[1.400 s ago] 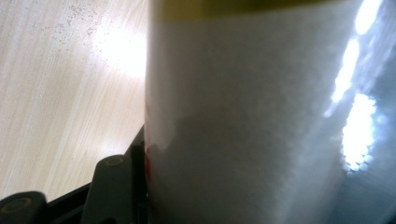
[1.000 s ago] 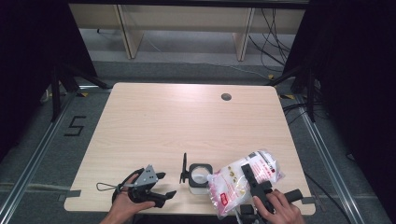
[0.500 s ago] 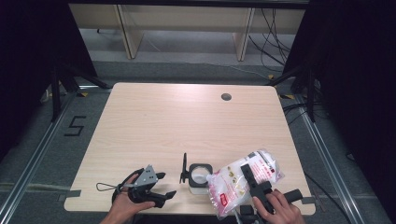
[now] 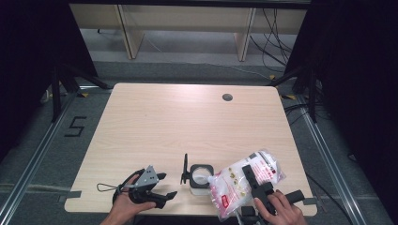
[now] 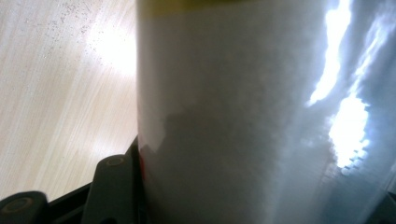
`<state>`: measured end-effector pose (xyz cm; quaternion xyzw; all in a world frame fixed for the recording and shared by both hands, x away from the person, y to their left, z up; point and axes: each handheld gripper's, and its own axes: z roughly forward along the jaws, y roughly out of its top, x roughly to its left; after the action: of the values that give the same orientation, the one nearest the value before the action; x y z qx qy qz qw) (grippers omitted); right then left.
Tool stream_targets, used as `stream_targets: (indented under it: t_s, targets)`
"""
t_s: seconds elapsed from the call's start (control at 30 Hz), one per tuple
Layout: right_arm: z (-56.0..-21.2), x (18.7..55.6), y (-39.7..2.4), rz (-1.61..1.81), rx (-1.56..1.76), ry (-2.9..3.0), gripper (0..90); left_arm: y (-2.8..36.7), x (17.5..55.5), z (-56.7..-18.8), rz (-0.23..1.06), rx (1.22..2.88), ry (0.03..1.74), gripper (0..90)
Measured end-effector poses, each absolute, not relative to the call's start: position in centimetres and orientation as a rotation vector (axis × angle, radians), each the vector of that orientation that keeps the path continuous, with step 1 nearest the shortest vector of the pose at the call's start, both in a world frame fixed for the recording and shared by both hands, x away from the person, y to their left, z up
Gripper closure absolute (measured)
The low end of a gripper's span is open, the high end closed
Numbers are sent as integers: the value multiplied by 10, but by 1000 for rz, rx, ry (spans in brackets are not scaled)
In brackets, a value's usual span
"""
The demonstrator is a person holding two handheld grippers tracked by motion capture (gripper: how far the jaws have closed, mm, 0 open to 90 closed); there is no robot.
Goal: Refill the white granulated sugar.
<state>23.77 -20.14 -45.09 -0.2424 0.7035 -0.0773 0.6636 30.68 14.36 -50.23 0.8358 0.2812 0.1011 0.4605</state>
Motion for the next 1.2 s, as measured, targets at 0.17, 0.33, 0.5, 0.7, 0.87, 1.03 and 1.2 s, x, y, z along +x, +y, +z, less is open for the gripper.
stream_targets:
  t_s: [0.17, 0.33, 0.5, 0.7, 0.87, 1.03, 1.2]
  targets:
    - [-452, 240, -204, -110, -510, 1595, 453, 144, 307, -502, 245, 2059, 691, 234]
    - [-456, 240, -206, -83, -467, 1626, 457, 143, 307, -502, 237, 2058, 701, 234]
    - [-454, 238, -206, -83, -440, 1657, 458, 143, 307, -502, 249, 2056, 695, 234]
    - [-457, 243, -206, -23, -505, 1571, 460, 145, 306, -502, 250, 2069, 703, 235]
    - [-458, 244, -206, 1, -489, 1575, 460, 146, 306, -502, 263, 2072, 697, 234]
    - [-457, 245, -206, -8, -507, 1569, 460, 146, 307, -502, 268, 2084, 671, 234]
    - [-458, 245, -206, -8, -486, 1584, 461, 146, 306, -502, 258, 2069, 695, 235]
